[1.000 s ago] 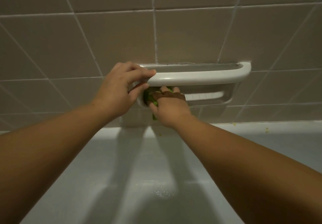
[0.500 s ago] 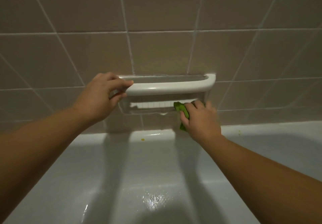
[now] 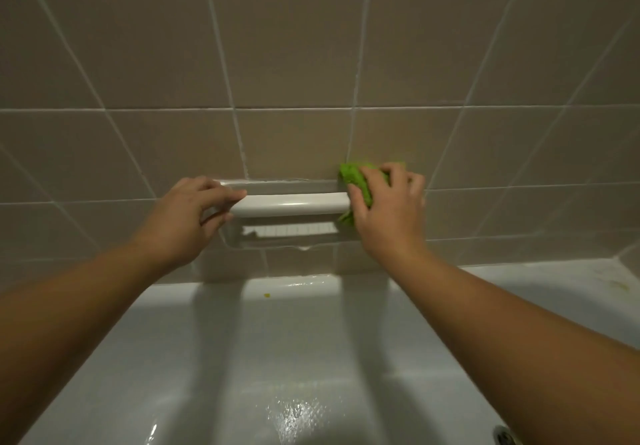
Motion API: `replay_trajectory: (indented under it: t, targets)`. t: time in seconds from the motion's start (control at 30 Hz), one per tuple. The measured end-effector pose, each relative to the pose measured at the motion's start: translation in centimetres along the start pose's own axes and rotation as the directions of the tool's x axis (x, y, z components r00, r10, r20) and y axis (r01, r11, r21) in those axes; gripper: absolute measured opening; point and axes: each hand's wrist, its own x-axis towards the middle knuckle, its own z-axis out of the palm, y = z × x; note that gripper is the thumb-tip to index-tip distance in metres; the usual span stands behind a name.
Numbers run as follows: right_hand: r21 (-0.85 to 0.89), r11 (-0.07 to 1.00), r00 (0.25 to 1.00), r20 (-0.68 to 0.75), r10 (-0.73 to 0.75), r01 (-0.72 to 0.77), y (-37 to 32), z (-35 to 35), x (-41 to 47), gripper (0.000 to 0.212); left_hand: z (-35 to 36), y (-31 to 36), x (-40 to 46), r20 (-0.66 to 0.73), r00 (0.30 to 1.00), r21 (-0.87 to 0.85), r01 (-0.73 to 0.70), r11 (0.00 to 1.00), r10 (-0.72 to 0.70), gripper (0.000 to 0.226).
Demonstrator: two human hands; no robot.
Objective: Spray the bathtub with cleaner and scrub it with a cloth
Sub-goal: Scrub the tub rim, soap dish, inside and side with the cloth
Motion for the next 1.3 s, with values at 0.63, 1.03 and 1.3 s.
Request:
replay_trajectory:
  t: [0.63, 1.03, 1.3]
  targets:
    - [-0.089, 0.976, 0.975, 0.115, -0.189, 0.200, -11.1, 3.6, -1.5, 0.037, 0.4, -1.0, -0.9, 0.039, 0.999, -0.149, 0.022, 0.989, -0.016, 0.048]
    - [-0.070, 0.981, 0.930, 0.334, -0.150, 0.183, -13.0, 2.7, -1.2, 0.046, -1.5, -1.2, -1.2, 0.165, 0.986, -0.328, 0.061, 0.943, -0.007, 0.068]
    - [0.292, 0.946, 0.839, 0.473, -0.269, 0.138, -10.0, -0.8, 0.4, 0.071, -2.5, 0.9, -0.4, 0.048, 0.992, -0.252, 0.129, 0.959, -0.121, 0.066]
